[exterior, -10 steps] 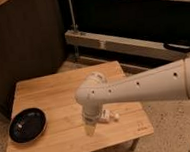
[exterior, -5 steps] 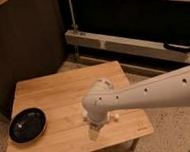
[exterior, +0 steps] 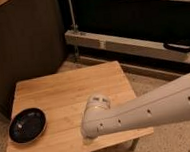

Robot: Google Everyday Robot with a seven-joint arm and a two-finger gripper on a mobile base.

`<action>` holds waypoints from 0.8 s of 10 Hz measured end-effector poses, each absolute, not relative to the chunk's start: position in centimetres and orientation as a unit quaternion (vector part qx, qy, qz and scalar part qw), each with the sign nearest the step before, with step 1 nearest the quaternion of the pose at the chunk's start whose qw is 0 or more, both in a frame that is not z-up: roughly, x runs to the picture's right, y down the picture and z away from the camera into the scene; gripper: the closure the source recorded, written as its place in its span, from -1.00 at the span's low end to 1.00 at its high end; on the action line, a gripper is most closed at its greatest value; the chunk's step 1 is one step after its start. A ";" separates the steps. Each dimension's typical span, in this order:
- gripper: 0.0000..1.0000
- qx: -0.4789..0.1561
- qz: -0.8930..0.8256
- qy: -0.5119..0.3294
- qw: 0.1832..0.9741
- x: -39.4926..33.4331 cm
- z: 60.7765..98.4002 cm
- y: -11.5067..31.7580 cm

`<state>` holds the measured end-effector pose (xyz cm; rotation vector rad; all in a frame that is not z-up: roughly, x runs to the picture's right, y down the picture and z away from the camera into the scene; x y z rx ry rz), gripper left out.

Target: Place the bottle in the ceramic bowl

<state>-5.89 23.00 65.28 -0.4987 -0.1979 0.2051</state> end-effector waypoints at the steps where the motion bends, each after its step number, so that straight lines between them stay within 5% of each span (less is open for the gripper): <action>1: -0.30 -0.224 0.072 -0.112 0.966 -5.0 64.0 22.2; 8: -0.30 -0.204 0.073 -0.141 0.966 7.5 58.4 25.5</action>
